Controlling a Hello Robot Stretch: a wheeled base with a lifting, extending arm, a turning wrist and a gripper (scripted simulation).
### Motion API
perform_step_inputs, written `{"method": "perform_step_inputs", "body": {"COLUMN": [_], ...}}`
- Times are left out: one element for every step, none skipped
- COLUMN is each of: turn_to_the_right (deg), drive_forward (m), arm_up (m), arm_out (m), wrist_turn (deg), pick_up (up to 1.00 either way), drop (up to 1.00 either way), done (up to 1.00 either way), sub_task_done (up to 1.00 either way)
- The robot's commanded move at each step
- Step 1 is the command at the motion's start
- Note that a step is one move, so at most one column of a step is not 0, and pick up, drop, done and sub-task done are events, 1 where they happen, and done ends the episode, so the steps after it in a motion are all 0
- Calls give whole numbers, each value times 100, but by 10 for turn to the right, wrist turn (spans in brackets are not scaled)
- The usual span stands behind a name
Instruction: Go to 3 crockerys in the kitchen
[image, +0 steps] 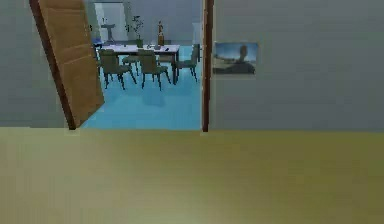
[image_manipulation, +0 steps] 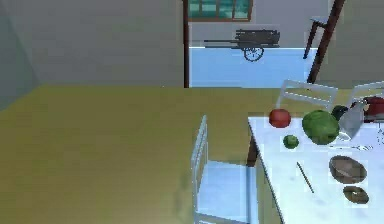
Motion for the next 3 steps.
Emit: {"method": "perform_step_inputs", "body": {"turn_to_the_right": [420,0,450], "drive_forward": [0,60,0], "arm_up": [0,0,0], "arm_out": [0,0,0], "wrist_turn": [0,0,0], "pick_up": [0,0,0], "drop": [0,0,0], "done": [0,0,0], "sub_task_done": [0,0,0]}}
